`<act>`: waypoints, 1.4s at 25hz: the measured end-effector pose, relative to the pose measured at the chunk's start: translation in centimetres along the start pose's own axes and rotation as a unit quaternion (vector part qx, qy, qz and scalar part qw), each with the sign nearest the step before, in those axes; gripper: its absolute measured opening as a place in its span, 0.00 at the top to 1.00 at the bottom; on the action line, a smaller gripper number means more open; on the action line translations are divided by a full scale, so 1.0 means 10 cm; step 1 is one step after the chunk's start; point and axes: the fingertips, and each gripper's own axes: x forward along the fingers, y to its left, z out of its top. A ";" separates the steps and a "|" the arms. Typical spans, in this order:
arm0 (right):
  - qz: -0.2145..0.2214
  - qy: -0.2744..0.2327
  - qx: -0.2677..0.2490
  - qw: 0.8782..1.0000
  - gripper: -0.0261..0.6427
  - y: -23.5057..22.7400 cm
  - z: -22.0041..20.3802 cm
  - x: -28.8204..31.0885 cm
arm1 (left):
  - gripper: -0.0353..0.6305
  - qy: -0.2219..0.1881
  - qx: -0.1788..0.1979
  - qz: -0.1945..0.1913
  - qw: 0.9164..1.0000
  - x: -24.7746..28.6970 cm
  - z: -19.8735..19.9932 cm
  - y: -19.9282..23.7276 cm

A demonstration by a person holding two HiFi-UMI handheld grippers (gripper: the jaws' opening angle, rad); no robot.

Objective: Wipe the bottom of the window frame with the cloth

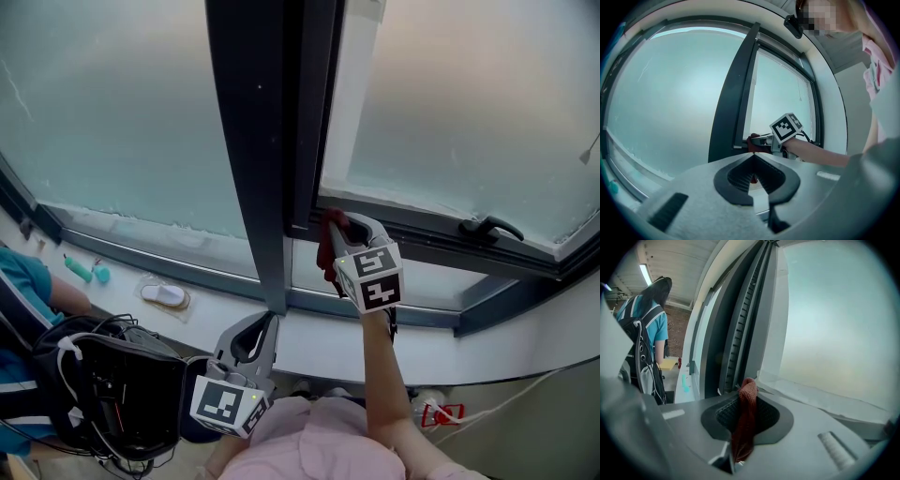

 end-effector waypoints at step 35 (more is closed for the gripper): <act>-0.045 -0.002 0.031 0.998 0.88 -0.66 -0.36 -0.39 | 0.95 0.020 0.005 -0.054 0.998 0.41 -0.13 -0.41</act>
